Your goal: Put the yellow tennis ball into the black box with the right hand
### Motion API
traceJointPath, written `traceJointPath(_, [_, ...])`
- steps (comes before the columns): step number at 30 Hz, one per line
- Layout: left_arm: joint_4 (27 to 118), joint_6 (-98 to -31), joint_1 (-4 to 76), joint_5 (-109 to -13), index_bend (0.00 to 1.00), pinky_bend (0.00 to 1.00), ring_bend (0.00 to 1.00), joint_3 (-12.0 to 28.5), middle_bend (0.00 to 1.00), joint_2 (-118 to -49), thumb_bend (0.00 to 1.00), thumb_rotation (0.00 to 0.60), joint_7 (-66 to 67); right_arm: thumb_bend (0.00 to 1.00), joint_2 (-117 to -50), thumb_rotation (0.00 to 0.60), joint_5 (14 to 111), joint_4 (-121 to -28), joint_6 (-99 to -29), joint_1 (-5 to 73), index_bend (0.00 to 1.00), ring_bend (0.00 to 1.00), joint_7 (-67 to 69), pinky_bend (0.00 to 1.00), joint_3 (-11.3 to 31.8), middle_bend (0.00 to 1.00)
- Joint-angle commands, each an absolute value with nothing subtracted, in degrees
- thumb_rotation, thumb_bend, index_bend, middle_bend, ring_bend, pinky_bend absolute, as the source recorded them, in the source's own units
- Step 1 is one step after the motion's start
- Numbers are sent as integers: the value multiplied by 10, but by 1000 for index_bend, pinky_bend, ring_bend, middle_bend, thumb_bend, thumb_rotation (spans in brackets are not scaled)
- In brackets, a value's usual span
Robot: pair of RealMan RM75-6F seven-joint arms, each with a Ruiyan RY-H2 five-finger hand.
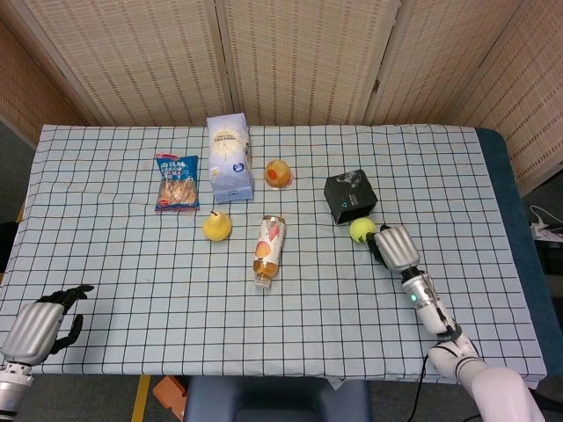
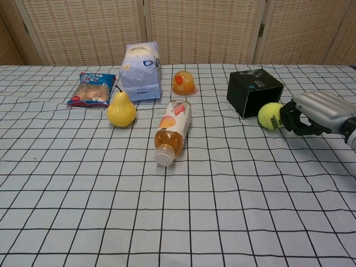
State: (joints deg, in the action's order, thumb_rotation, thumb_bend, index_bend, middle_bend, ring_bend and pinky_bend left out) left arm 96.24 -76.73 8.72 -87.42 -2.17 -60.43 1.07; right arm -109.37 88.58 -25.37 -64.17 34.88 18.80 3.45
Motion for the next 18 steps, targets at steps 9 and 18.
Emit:
traceJointPath(9, [962, -769, 87, -877, 240, 430, 327, -22, 328, -604, 573, 600, 9, 308, -1104, 600, 898, -230, -664, 347, 281, 241, 225, 632, 21, 368])
traceJointPath(18, [962, -769, 87, -876, 240, 430, 326, -22, 328, -604, 573, 600, 8, 213, -1101, 600, 897, -232, -651, 351, 18, 61, 245, 385, 18, 159])
